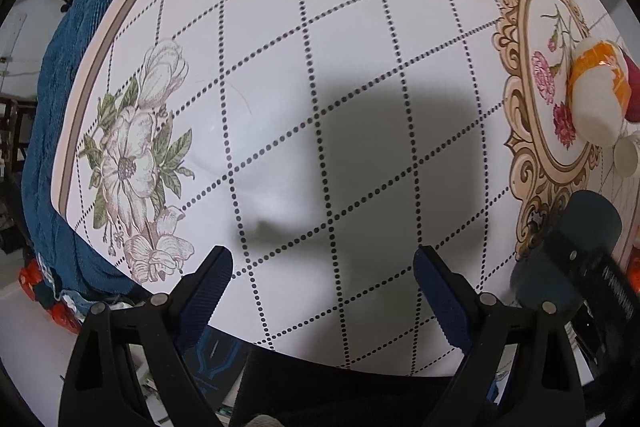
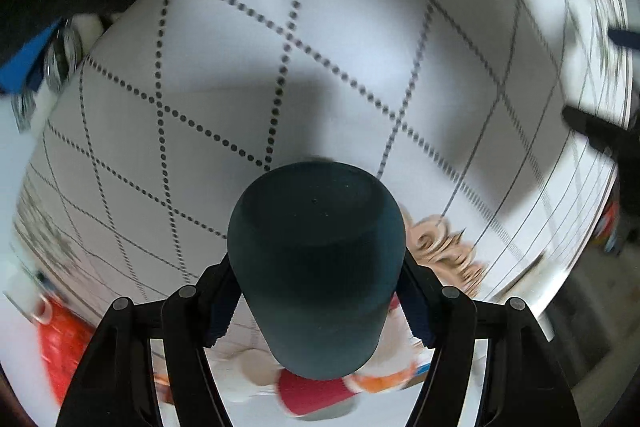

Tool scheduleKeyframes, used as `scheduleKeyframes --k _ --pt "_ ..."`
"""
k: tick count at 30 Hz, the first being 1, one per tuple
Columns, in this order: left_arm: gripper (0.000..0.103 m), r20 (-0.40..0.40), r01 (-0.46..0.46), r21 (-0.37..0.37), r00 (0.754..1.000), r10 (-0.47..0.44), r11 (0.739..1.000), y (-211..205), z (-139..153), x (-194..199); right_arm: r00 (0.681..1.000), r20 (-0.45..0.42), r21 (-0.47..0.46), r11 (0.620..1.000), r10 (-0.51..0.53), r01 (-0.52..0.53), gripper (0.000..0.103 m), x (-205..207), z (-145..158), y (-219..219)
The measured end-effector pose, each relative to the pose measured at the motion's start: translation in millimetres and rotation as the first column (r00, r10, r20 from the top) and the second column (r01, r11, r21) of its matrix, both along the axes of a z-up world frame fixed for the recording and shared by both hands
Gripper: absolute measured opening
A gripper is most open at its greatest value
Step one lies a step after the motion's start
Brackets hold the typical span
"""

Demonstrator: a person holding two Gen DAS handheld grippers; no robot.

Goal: Flip cup upside down
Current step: 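Grasp the teal cup's base with the right gripper while the left gripper releases it, then turn the teal cup rim-down with the right gripper and lower it onto the table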

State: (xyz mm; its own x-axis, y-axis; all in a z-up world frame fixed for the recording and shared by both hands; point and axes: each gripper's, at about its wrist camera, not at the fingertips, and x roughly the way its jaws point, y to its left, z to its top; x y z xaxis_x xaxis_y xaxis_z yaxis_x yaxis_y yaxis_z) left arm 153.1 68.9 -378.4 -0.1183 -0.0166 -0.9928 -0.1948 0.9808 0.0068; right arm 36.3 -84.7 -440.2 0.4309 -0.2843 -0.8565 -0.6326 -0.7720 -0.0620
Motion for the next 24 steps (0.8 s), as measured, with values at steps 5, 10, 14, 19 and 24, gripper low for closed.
scheduleKeyframes --k 5,10,14,19,24 --pt "0.093 0.016 0.034 0.009 0.999 -0.034 0.999 -10 11 6 0.96 0.005 -0.032 0.959 -0.281 0.281 0.072 24 -3 11" --pt "0.093 0.027 0.06 0.013 0.998 -0.061 0.998 -18 18 7 0.846 -0.001 -0.068 0.844 -0.534 0.532 0.071 45 -7 16" --pt "0.093 0.035 0.074 0.014 0.997 -0.075 0.997 -29 21 6 0.687 -0.004 -0.089 0.684 -0.727 0.724 0.071 71 -7 17" --pt "0.093 0.039 0.092 0.012 0.995 -0.093 0.996 -38 21 2 0.4 0.001 -0.128 0.396 -0.917 0.909 0.071 106 -11 4" --pt "0.093 0.042 0.107 0.011 0.993 -0.108 0.994 -51 23 -5 0.135 0.009 -0.179 0.131 -0.991 0.975 0.071 132 -19 -20"
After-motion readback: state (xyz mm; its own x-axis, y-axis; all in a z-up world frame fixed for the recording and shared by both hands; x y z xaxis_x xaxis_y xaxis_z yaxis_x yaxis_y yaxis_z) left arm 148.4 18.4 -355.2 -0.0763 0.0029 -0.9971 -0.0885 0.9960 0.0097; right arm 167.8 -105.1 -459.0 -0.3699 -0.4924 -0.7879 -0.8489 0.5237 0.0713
